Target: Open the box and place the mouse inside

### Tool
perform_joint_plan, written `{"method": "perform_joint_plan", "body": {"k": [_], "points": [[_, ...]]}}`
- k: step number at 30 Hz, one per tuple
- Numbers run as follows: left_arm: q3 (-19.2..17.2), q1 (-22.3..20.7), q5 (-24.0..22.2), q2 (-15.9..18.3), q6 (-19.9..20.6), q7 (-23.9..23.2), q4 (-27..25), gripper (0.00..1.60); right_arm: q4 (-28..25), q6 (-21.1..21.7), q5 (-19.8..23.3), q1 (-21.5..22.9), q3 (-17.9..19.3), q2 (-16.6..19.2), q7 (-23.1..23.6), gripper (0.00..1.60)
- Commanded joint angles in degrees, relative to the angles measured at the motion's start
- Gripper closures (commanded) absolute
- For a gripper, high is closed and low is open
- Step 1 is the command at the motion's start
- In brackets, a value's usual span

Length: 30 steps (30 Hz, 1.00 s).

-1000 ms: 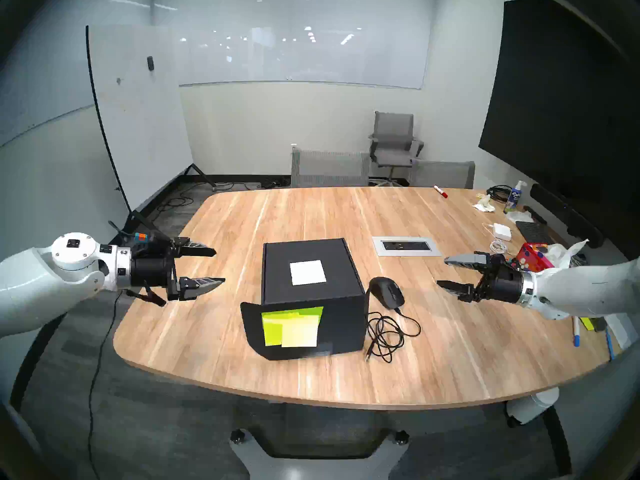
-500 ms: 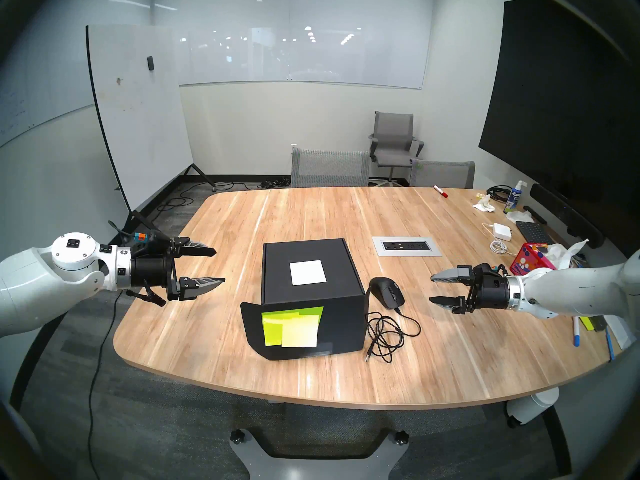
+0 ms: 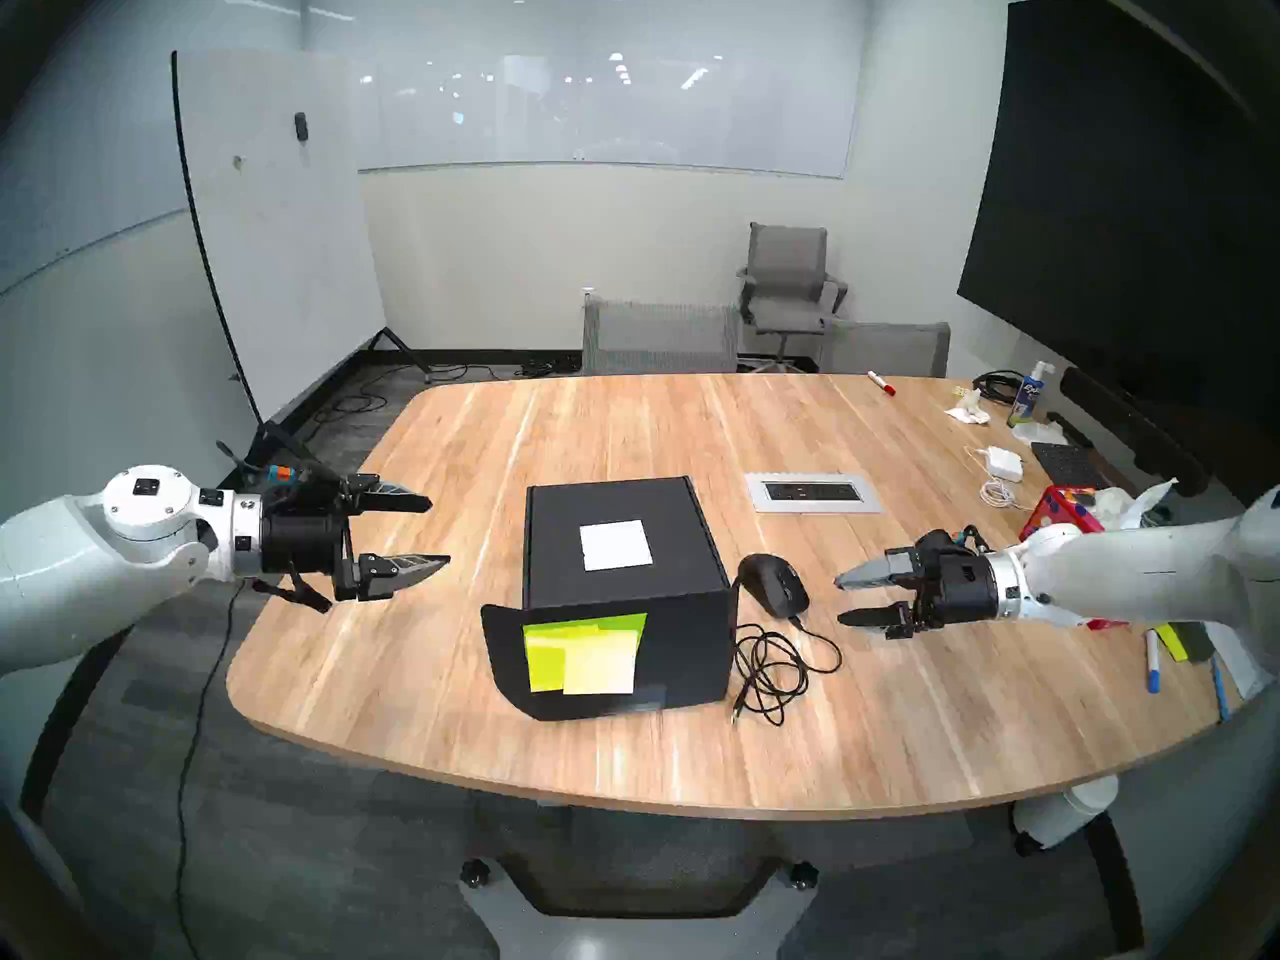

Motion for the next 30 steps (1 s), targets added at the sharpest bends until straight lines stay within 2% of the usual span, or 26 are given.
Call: {"method": "perform_joint_plan", "body": {"k": [1,9,19,30], "points": [[-0.7,-0.7,-0.3,-0.1,-0.4,0.1,0.0,0.00,-3.7,0.2,-2.8,4.5,-0.2,2.2,-0.1,0.00],[-0.7,-0.7,-0.3,-0.1,-0.4,0.1,0.0,0.00,-8.1,2.6,-5.9,8.7,-0.9,5.0,-4.5,0.00],[-0.6,-0.8,-0.3,-0.1,-0.4,0.1,0.0,0.00,-10.6,4.0,-5.7,10.1,-0.1,6.9,-8.4,0.00],[-0.6,-0.8,-0.3,-0.1,-0.4,0.1,0.0,0.00,-11.8,3.5,-6.0,10.3,1.0,8.3,-7.7,0.00]]}}
